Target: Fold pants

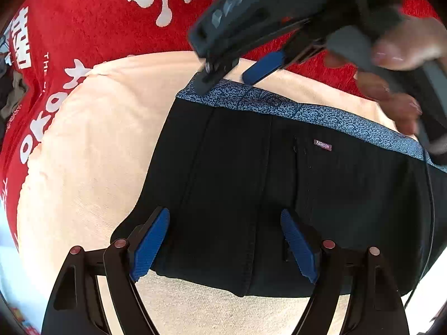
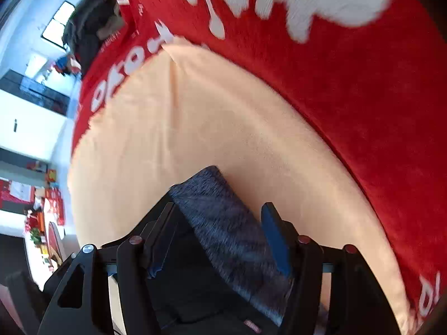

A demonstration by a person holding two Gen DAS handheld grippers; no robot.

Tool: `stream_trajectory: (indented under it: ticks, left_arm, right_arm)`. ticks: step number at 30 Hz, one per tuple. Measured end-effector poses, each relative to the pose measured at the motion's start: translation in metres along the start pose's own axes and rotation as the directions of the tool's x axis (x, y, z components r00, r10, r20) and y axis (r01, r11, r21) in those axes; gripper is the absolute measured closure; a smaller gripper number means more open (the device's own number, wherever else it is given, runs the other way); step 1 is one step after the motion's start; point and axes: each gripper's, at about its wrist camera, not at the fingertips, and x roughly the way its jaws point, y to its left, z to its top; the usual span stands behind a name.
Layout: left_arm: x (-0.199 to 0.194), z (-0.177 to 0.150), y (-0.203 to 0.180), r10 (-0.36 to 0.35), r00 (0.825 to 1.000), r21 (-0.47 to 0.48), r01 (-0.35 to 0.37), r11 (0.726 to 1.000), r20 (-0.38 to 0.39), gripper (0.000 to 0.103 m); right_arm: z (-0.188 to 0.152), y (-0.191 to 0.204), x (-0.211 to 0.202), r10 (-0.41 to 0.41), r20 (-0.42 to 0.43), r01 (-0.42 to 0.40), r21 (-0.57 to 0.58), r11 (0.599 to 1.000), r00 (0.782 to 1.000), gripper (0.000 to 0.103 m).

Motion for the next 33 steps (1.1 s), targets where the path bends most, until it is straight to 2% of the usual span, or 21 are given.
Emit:
stream_trajectory:
  ticks: [1, 2, 4, 8, 9, 12, 13, 15, 16, 18, 21, 24, 25, 26, 28, 31, 33]
  left_arm:
    - [-0.001, 0.001, -0.001, 0.0, 1.0, 0.002, 0.0, 1.0, 0.004, 0.021]
    - [0.0, 0.002, -0.001, 0.0, 1.0, 0.002, 0.0, 1.0, 0.008, 0.021]
    - [0.002, 0.006, 0.005, -0.004, 1.0, -0.008, 0.004, 1.0, 0.01, 0.021]
    - [-0.008, 0.006, 0.015, -0.009, 1.0, -0.067, 0.011, 0.998, 0.025, 0.021]
    - [-0.008, 0.006, 0.017, -0.003, 1.0, -0.073, 0.005, 0.997, 0.022, 0.021]
    - [0.002, 0.004, 0.017, 0.031, 1.0, -0.047, -0.031, 0.998, -0.004, 0.02]
    - [0.005, 0.004, 0.015, 0.041, 0.999, -0.029, -0.041, 0.999, -0.002, 0.019]
    - [0.004, 0.004, 0.013, 0.05, 0.999, -0.004, -0.05, 0.999, -0.001, 0.019]
    - [0.001, 0.005, 0.013, 0.047, 0.999, 0.003, -0.047, 0.999, -0.001, 0.019]
    - [-0.003, 0.005, 0.012, 0.051, 0.999, 0.014, -0.051, 0.999, -0.008, 0.019]
    - [-0.014, 0.008, 0.013, 0.024, 0.999, 0.004, -0.024, 1.0, -0.028, 0.019]
    - [-0.025, 0.016, 0.006, -0.017, 1.0, -0.001, 0.017, 1.0, -0.024, 0.019]
    - [-0.027, 0.021, 0.0, -0.036, 0.999, 0.008, 0.036, 0.999, -0.024, 0.019]
    - [-0.027, 0.024, -0.007, -0.049, 0.998, 0.021, 0.05, 0.999, -0.026, 0.019]
    - [-0.026, 0.027, -0.024, -0.073, 0.997, 0.058, 0.074, 0.996, -0.033, 0.019]
    - [-0.019, 0.029, -0.057, -0.126, 0.99, 0.144, 0.135, 0.98, -0.067, 0.019]
    - [-0.017, 0.024, -0.082, -0.178, 0.978, 0.18, 0.195, 0.964, -0.104, 0.019]
  right_arm:
    - [0.004, -0.003, 0.01, 0.021, -0.053, -0.021, 0.01, 1.0, 0.998, 0.082]
    - [0.008, -0.005, 0.012, 0.049, -0.065, -0.047, 0.027, 0.999, 0.997, 0.091]
    - [0.009, 0.0, 0.004, 0.052, -0.06, -0.051, 0.004, 0.999, 0.997, 0.095]
    - [0.011, 0.016, -0.015, 0.135, -0.027, -0.136, -0.021, 0.991, 0.99, 0.095]
    - [0.014, 0.018, -0.014, 0.131, -0.029, -0.131, -0.025, 0.991, 0.991, 0.095]
    - [0.019, 0.024, 0.008, 0.01, -0.036, -0.012, -0.056, 0.998, 0.999, 0.094]
    - [0.017, 0.024, 0.02, -0.038, -0.042, 0.035, -0.065, 0.997, 0.998, 0.086]
    - [0.014, 0.021, 0.021, -0.045, -0.006, 0.045, -0.011, 0.999, 0.999, 0.084]
    - [0.011, 0.017, 0.011, -0.034, 0.024, 0.033, 0.054, 0.998, 0.999, 0.079]
    - [-0.002, 0.011, -0.015, -0.006, 0.077, -0.003, 0.118, 0.993, 0.997, 0.076]
    - [-0.055, -0.01, -0.074, 0.049, 0.174, -0.088, 0.223, 0.971, 0.984, 0.073]
    - [-0.137, -0.036, -0.118, 0.088, 0.239, -0.176, 0.376, 0.91, 0.967, 0.064]
    - [-0.179, -0.046, -0.13, 0.106, 0.267, -0.221, 0.449, 0.866, 0.958, 0.063]
    - [-0.206, -0.051, -0.135, 0.114, 0.283, -0.247, 0.497, 0.832, 0.952, 0.063]
    - [-0.282, -0.06, -0.138, 0.115, 0.307, -0.292, 0.629, 0.721, 0.945, 0.063]
    - [-0.349, -0.063, -0.129, 0.092, 0.301, -0.292, 0.734, 0.614, 0.949, 0.063]
    - [-0.385, -0.068, -0.12, 0.088, 0.348, -0.34, 0.779, 0.527, 0.933, 0.063]
